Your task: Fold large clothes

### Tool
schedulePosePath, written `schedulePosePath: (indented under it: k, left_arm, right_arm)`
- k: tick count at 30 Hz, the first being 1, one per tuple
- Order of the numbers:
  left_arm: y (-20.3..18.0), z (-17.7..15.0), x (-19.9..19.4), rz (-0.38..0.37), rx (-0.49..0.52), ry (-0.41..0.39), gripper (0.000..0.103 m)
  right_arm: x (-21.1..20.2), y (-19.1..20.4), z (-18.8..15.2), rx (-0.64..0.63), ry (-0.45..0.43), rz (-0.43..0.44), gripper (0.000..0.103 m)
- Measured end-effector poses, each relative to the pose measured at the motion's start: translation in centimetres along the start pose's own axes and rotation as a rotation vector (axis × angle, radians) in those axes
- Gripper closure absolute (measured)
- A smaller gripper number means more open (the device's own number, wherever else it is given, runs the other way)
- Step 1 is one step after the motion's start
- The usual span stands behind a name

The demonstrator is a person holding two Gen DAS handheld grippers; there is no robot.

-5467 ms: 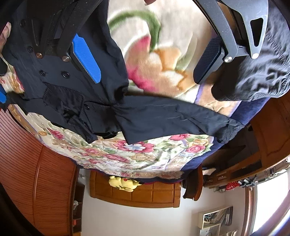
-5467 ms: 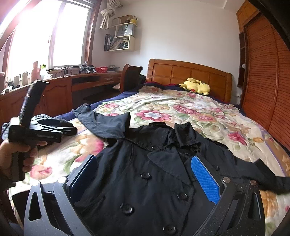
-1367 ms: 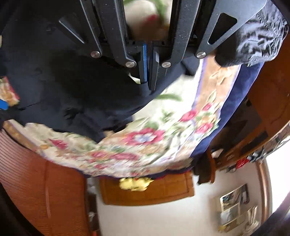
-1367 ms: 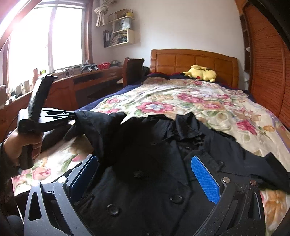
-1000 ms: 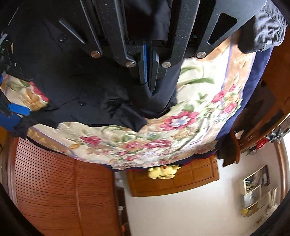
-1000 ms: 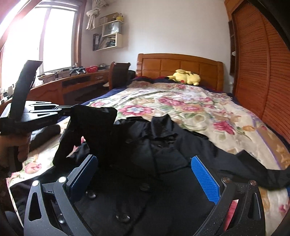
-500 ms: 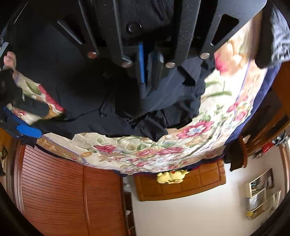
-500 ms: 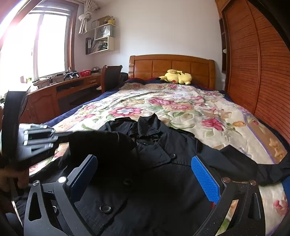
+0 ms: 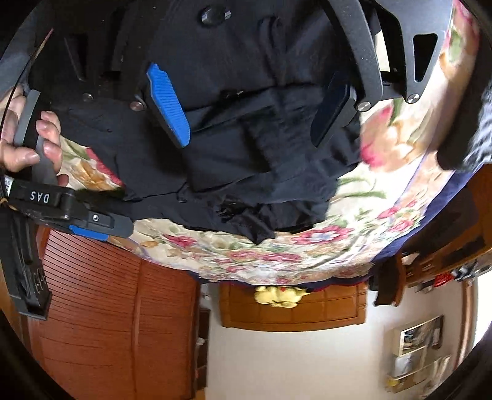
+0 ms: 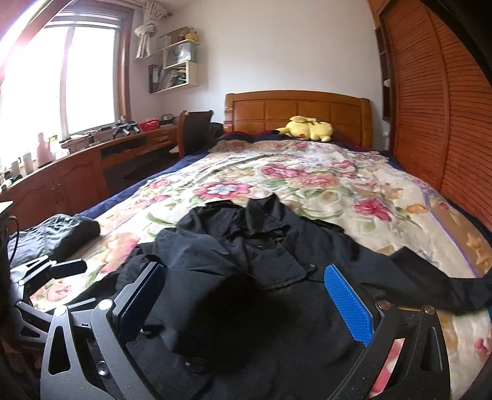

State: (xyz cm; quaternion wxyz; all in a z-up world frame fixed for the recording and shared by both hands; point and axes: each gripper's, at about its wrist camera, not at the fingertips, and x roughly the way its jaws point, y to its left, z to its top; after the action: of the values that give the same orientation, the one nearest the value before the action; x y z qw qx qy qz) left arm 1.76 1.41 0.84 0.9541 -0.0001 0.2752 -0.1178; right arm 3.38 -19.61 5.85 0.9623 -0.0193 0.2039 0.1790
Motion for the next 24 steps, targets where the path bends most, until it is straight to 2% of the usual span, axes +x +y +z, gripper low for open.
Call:
schedulePosePath:
  k: [8, 17, 19, 20, 22, 24]
  left_arm:
    - [3.9, -1.5, -0.7, 0.052, -0.024, 0.0, 0.021]
    - [6.9, -2.6, -2.3, 0.104, -0.02, -0.014, 0.021]
    - [7.4, -2.9, -2.3, 0.11, -0.028, -0.011, 0.021]
    - [7.5, -3.0, -2.3, 0.108, -0.033, -0.008, 0.021]
    - [7.9, -3.2, -2.2, 0.104, -0.039, -0.001, 0.021]
    - [8.2, -3.5, -2.4, 0.105, -0.039, 0.0, 0.021]
  right_arm:
    - [3.8, 2.8, -0.1, -0.068, 0.062, 0.082, 0.001]
    - [8.7, 6.3, -0.2, -0.132, 0.146, 0.223, 0.005]
    - [9.8, 6.5, -0.5, -0.144, 0.17, 0.267, 0.018]
    - [10.6, 6.3, -0.7, -0.13, 0.19, 0.291, 0.021]
    - [12.1, 6.0, -1.1, -0.115, 0.237, 0.293, 0.032]
    - [13.0, 5.7, -1.4, -0.116, 0.265, 0.288, 0.038]
